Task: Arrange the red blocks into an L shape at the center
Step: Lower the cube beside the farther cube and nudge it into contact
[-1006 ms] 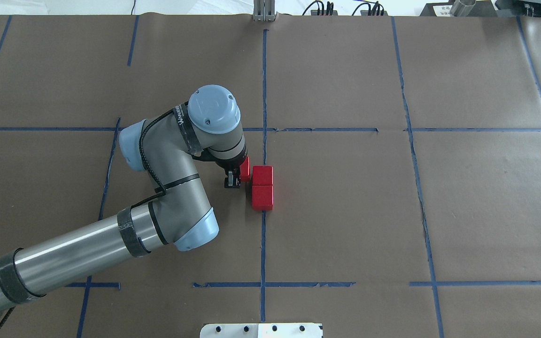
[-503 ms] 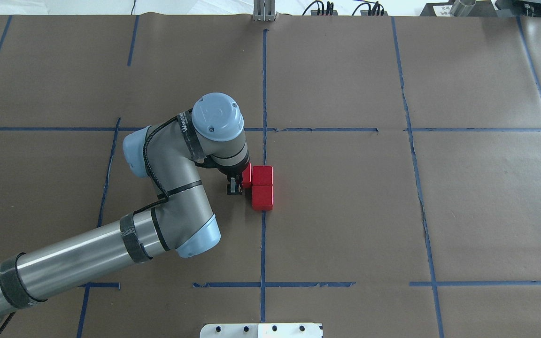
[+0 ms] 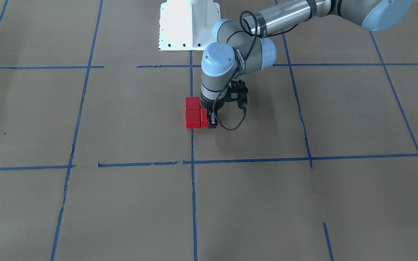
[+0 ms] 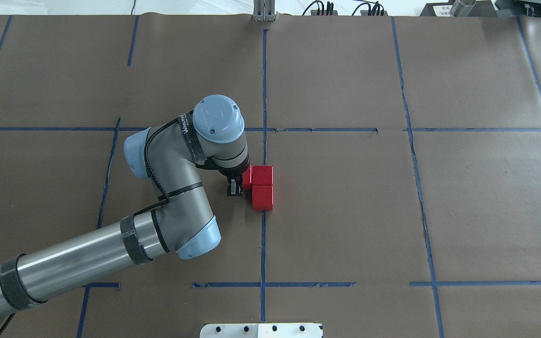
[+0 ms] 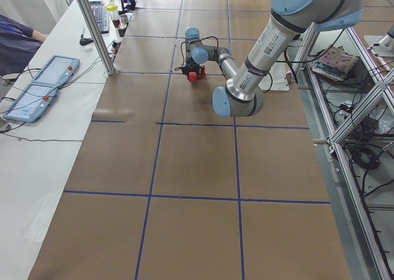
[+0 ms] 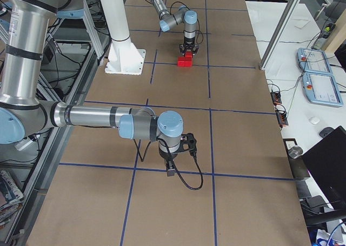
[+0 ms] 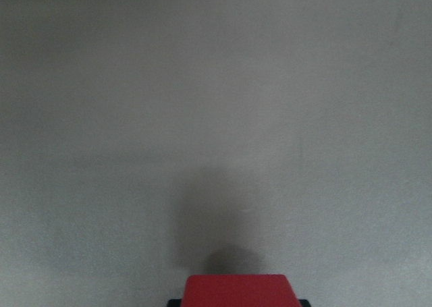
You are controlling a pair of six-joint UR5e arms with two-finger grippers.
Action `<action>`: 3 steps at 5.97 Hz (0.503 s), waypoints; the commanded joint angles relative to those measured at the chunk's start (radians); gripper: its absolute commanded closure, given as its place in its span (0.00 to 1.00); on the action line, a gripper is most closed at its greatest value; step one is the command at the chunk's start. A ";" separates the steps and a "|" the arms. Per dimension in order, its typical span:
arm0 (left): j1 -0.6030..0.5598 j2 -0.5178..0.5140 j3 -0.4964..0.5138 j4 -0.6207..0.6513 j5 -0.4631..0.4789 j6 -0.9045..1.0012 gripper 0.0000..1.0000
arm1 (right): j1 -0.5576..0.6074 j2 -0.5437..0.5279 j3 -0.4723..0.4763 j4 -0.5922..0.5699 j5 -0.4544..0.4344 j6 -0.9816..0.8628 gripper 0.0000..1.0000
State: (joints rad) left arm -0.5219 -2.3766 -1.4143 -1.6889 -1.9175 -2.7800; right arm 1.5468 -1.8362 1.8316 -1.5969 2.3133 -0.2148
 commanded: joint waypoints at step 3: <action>0.007 0.007 0.000 -0.003 0.000 -0.047 0.65 | 0.001 0.000 0.000 0.000 0.000 0.000 0.00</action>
State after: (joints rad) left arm -0.5165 -2.3713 -1.4143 -1.6911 -1.9175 -2.8238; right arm 1.5466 -1.8355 1.8316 -1.5969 2.3133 -0.2147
